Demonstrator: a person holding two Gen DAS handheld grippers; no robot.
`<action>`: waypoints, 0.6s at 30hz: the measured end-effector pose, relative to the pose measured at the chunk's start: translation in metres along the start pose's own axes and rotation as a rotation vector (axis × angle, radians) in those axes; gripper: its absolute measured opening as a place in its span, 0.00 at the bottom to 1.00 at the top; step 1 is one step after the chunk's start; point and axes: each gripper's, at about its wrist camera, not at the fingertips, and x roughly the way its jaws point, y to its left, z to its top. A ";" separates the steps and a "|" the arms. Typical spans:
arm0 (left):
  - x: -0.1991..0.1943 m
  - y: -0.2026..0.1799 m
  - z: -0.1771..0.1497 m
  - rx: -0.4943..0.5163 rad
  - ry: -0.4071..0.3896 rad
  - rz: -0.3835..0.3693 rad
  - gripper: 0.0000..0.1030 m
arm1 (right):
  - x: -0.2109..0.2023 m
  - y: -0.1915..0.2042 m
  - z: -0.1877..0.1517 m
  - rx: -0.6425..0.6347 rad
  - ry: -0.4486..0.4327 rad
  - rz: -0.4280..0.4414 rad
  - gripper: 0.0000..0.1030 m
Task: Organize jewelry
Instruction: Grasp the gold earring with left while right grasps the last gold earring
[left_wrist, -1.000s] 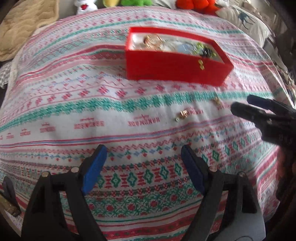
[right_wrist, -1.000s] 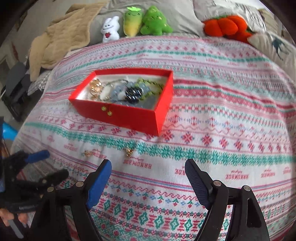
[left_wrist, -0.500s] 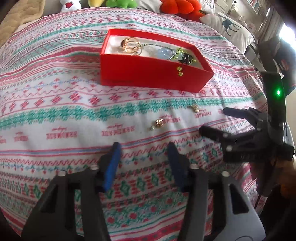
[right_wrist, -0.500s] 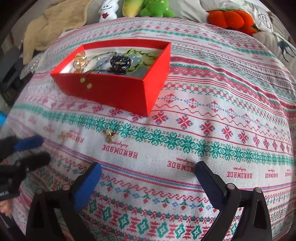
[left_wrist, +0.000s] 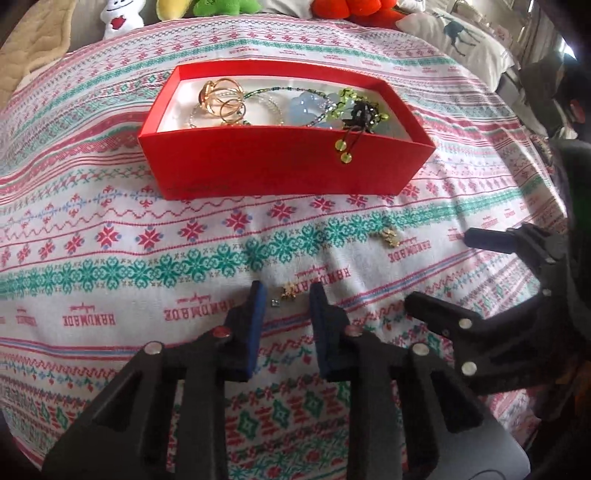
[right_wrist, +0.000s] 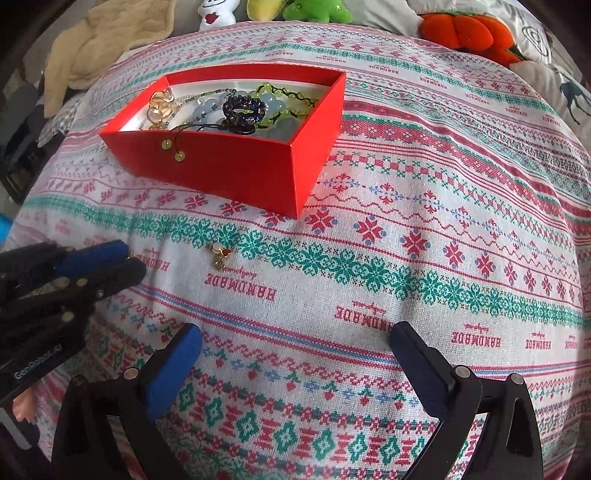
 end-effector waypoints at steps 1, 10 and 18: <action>0.001 -0.002 0.001 -0.001 0.002 0.010 0.16 | 0.000 0.000 0.000 0.000 0.002 0.000 1.00; -0.005 0.001 0.007 -0.030 -0.007 0.016 0.07 | -0.004 -0.005 0.005 0.035 -0.023 0.028 0.99; -0.011 0.017 0.005 -0.069 -0.004 0.063 0.07 | -0.006 0.004 0.010 0.004 -0.068 0.055 0.83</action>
